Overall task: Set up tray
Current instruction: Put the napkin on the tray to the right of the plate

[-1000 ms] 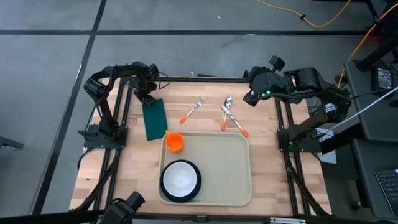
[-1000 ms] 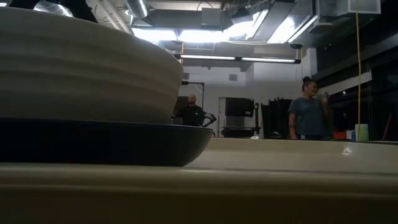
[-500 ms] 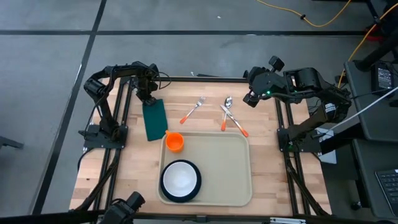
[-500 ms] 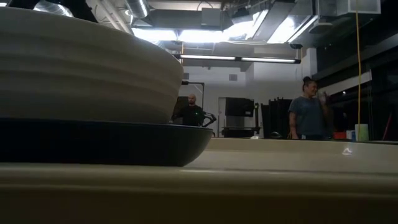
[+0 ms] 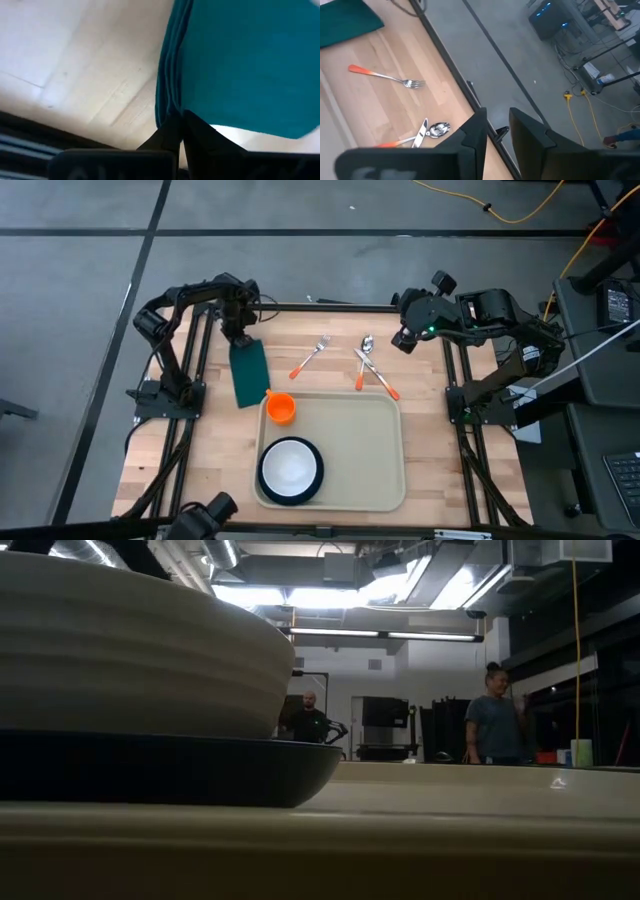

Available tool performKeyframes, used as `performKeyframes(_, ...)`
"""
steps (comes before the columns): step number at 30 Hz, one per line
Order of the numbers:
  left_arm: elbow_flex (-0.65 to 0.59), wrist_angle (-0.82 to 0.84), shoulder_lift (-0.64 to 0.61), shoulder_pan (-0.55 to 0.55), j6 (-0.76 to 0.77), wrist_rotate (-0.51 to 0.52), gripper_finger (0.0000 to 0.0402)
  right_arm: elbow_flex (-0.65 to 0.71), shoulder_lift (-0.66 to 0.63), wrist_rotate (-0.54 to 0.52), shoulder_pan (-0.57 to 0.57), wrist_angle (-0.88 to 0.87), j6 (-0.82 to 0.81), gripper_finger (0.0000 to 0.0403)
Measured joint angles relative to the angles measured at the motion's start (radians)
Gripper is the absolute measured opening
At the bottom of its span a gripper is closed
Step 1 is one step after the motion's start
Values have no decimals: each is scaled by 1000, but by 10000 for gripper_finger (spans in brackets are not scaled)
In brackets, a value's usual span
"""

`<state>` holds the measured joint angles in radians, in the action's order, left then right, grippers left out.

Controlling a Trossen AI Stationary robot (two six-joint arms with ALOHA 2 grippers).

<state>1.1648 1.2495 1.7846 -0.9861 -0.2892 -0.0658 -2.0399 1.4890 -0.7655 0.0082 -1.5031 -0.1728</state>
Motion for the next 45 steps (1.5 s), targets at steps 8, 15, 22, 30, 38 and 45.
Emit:
performKeyframes(8,192,107,-89,65,16,38,2,0,0,10,0,-26,0,87)
performKeyframes(15,432,238,-125,143,50,105,2,0,0,33,0,-59,-5,87)
performKeyframes(22,668,318,-125,252,94,149,2,0,0,34,0,-69,-4,87)
performKeyframes(30,826,322,-125,385,158,153,1,0,0,34,0,-15,50,87)
performKeyframes(38,901,322,-125,534,209,141,1,0,0,169,-24,202,186,87)
performKeyframes(45,965,322,-125,684,241,134,1,0,27,377,-99,295,284,102)
